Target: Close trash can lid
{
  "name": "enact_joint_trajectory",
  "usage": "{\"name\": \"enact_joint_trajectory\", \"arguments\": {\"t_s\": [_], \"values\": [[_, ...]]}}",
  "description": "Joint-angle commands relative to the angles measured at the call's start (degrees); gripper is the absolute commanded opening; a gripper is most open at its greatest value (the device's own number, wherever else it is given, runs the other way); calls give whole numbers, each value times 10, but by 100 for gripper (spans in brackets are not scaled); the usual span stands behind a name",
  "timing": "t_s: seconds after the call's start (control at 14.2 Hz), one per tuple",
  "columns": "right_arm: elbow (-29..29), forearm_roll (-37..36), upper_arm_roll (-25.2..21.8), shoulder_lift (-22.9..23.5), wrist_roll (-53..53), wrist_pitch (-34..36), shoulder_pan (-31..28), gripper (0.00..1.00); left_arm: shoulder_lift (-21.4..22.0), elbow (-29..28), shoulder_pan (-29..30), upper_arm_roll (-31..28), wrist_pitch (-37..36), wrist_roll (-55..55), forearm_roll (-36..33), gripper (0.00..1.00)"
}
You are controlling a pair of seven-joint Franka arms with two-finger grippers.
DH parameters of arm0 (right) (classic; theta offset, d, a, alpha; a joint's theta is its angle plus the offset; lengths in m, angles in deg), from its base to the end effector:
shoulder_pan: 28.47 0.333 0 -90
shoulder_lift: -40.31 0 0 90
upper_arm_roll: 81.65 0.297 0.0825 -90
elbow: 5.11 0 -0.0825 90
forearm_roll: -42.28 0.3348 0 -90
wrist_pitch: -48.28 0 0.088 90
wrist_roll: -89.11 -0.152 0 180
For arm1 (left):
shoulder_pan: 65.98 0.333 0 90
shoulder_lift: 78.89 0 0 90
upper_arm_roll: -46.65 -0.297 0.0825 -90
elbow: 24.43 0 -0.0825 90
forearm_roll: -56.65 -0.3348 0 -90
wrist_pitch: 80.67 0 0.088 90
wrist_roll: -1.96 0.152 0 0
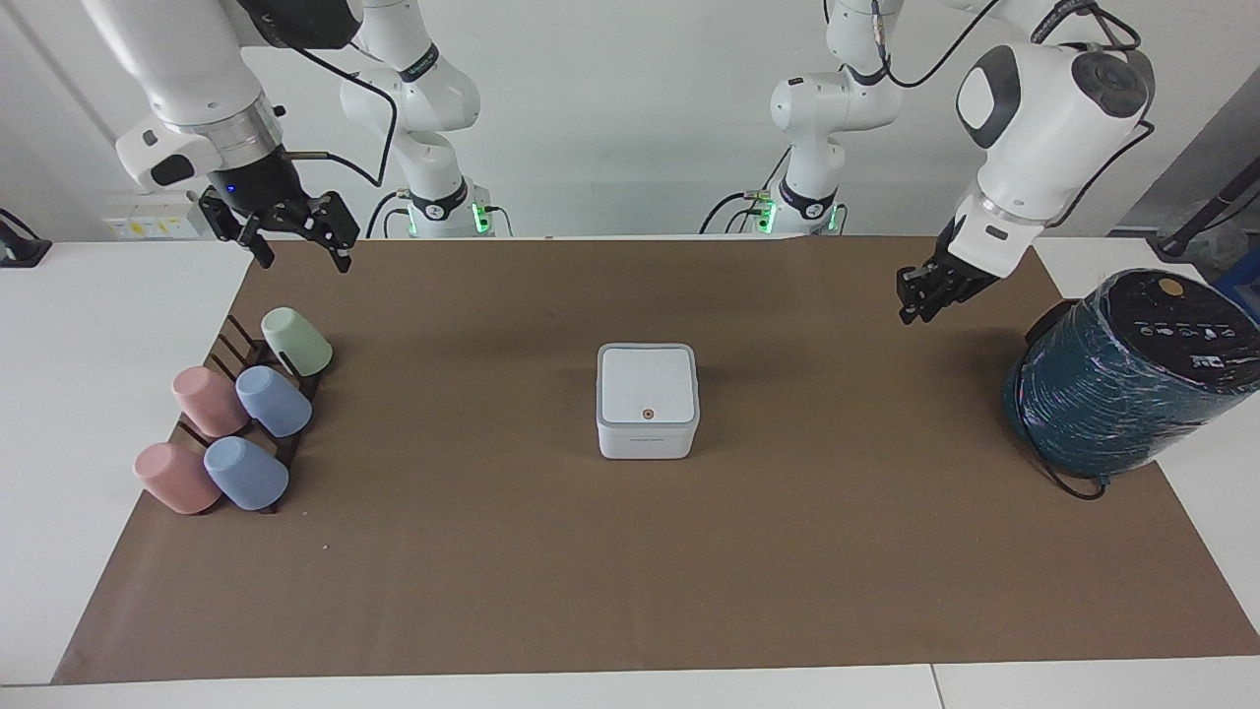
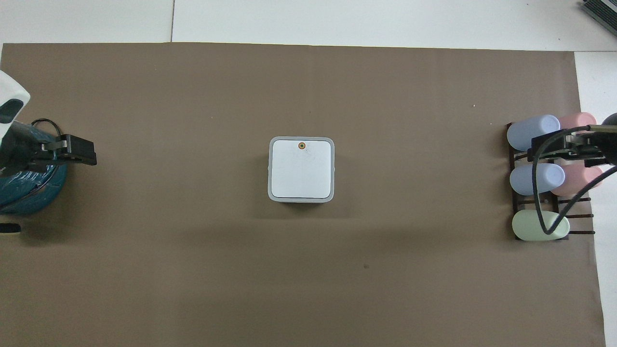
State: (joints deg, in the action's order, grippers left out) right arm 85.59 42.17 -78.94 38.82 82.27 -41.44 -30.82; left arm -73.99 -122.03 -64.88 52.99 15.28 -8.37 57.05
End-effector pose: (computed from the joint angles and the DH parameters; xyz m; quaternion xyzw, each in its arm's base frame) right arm 0.4977 0.0031 0.5679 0.9984 -0.0565 0.0045 0.0013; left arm 0.4894 -0.0478 0.5556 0.9986 0.0447 0.0280 0.0026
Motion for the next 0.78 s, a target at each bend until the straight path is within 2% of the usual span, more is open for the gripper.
{"name": "enact_joint_trajectory", "arguments": {"t_s": [0.0,0.71], "values": [[13,-1,0,-13,16,3,-1,100,-14,29,-1,-1,-5,8,-22,100],[13,-1,0,-13,16,3,-1,100,-14,27,-1,-1,9,54,-19,100]]}}
